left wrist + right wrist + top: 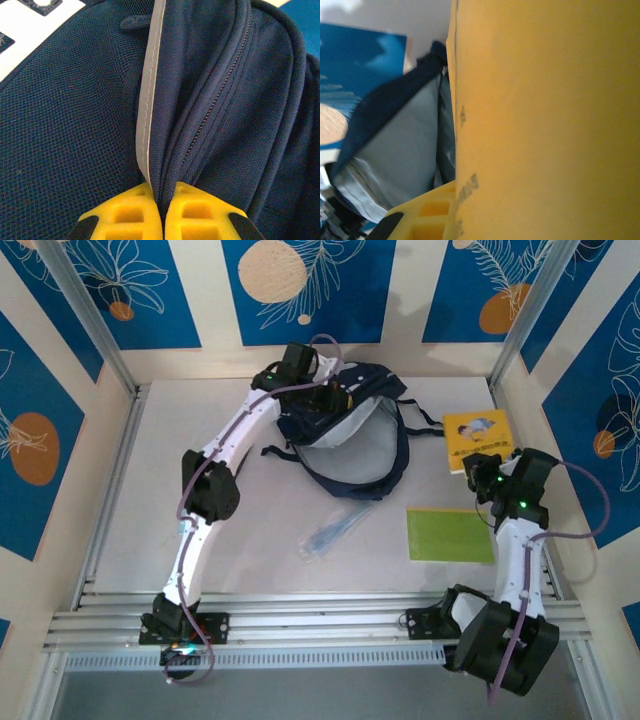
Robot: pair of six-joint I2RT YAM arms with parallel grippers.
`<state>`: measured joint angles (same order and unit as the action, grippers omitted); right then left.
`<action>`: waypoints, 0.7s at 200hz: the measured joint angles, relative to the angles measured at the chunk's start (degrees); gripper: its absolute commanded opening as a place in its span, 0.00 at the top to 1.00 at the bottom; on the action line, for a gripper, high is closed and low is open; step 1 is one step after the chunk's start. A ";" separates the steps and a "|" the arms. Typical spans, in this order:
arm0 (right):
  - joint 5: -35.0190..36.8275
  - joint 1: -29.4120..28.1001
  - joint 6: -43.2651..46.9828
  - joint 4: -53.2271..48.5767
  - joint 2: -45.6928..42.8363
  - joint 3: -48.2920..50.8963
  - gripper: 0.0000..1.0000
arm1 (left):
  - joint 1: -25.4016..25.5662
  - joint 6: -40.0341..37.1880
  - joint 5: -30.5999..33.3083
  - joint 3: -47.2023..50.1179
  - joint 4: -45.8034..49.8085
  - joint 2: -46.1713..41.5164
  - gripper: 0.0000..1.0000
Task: Pack the student bag
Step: Place the book in the student bag.
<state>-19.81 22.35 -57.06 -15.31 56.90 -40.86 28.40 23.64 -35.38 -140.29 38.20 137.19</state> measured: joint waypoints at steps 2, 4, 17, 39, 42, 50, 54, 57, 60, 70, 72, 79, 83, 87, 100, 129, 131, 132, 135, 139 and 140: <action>0.00 -0.79 -0.13 0.39 0.33 0.24 1.00 | -0.15 0.39 -0.28 0.02 -0.20 0.00 1.00; 0.00 -1.27 -0.26 0.59 0.48 0.39 1.00 | -0.26 0.76 -0.59 0.07 -0.46 0.00 1.00; 0.02 -6.99 -1.70 2.47 2.93 1.18 1.00 | -0.79 2.82 -1.97 0.24 -1.62 0.00 1.00; 0.90 -17.62 -4.42 7.06 7.91 1.27 1.00 | -0.90 5.05 -3.39 0.33 -3.13 0.00 1.00; 1.16 -18.93 -4.79 7.96 8.70 1.27 1.00 | -0.90 5.29 -3.45 0.33 -3.26 0.00 1.00; 1.90 -22.64 -5.68 10.67 10.75 1.22 1.00 | -0.87 5.95 -3.76 0.37 -3.52 0.00 1.00; 2.25 -24.00 -6.03 11.87 11.72 1.20 1.00 | -0.87 6.03 -3.87 0.37 -3.58 0.00 1.00; 2.38 -25.22 -6.32 12.59 12.52 1.07 1.00 | -0.87 6.23 -3.96 0.37 -3.61 0.00 1.00; 2.67 -26.21 -6.54 13.38 13.31 0.90 1.00 | -0.87 6.34 -4.07 0.39 -3.67 0.00 1.00; 3.23 -29.55 -7.43 15.47 17.03 -0.44 1.00 | -0.87 6.73 -4.31 0.50 -3.98 0.00 1.00; 3.37 -29.94 -7.56 15.74 17.55 -0.74 1.00 | -0.90 6.78 -4.33 0.55 -4.11 0.00 1.00; 3.98 -31.87 -8.00 17.53 20.79 -2.21 1.00 | -0.90 6.99 -4.61 0.70 -4.46 0.00 1.00; 4.35 -32.72 -8.33 18.53 22.60 -3.02 1.00 | -0.90 7.26 -4.74 0.90 -4.76 0.00 1.00; 4.94 -33.62 -8.55 19.85 24.65 -4.11 1.00 | -0.87 7.37 -4.85 1.07 -4.94 0.00 1.00; 6.38 -35.91 -9.57 23.78 30.80 -7.32 1.00 | -0.87 7.39 -5.11 1.90 -5.62 -0.02 1.00; 10.01 -39.65 -11.26 35.60 45.53 -14.49 1.00 | -0.79 7.32 -5.38 5.14 -6.47 -0.66 1.00; 10.19 -39.76 -11.28 36.06 46.12 -14.82 1.00 | -0.79 7.32 -5.40 5.35 -6.54 -0.74 1.00; 10.47 -39.89 -11.30 36.65 46.75 -15.19 1.00 | -0.79 7.32 -5.40 5.46 -6.58 -0.76 1.00; 10.62 -40.09 -11.56 37.68 48.17 -15.89 1.00 | -0.79 7.32 -5.49 5.90 -6.75 -0.90 1.00; 10.93 -40.37 -11.65 38.75 49.75 -16.87 1.00 | -0.76 7.32 -5.51 6.47 -7.06 -1.16 1.00; 10.91 -40.41 -11.72 38.91 50.07 -17.07 1.00 | -0.76 7.32 -5.53 6.69 -7.23 -1.27 1.00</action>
<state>-8.91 -18.06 -68.77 23.59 106.98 -57.93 27.64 30.96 -40.91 -133.60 30.96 135.92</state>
